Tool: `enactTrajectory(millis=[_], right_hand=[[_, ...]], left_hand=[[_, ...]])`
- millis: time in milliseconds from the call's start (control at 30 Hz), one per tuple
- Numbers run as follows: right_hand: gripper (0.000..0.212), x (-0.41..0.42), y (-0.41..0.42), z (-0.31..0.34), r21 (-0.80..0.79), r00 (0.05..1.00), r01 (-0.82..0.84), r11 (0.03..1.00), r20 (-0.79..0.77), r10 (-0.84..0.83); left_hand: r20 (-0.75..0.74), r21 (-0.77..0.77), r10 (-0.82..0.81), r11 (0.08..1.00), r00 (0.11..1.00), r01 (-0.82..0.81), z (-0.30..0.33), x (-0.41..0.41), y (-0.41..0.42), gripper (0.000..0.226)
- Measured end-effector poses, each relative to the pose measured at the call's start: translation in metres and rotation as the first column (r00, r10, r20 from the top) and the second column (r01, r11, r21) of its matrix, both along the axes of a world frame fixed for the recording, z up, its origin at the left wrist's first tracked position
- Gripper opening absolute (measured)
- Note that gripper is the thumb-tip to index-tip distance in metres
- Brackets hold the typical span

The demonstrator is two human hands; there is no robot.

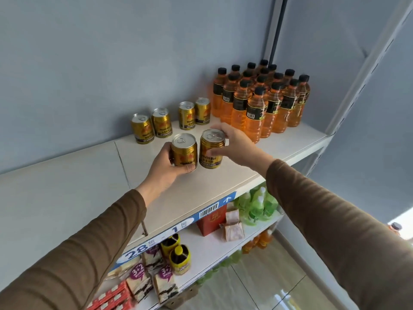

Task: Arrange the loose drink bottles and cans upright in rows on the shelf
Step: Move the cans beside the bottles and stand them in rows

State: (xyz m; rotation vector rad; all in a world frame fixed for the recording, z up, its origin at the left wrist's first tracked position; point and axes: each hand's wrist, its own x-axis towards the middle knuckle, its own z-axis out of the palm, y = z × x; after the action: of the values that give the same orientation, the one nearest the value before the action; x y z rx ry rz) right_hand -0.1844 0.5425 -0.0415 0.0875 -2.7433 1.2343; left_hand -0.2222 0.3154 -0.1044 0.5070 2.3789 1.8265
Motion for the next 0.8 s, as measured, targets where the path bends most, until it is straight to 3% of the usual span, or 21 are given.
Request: enactTrajectory(millis=[300, 433, 800], right_hand=[[0.064, -0.075, 0.053, 0.011, 0.163, 0.996, -0.076, 0.984, 0.055, 0.068], [0.077, -0.102, 0.052, 0.013, 0.230, 0.995, -0.095, 0.969, 0.042, 0.088], [0.078, -0.166, 0.047, 0.029, 0.612, 0.981, -0.190, 0.768, 0.147, 0.125]], left_hand=[[0.003, -0.047, 0.099, 0.994, 0.995, -0.099, 0.000, -0.042, 0.055, 0.072], [-0.012, -0.079, 0.125, 0.989, 0.992, -0.126, -0.001, -0.065, 0.062, 0.078], [0.024, -0.154, 0.224, 0.964, 0.974, -0.218, -0.002, -0.114, 0.085, 0.082]])
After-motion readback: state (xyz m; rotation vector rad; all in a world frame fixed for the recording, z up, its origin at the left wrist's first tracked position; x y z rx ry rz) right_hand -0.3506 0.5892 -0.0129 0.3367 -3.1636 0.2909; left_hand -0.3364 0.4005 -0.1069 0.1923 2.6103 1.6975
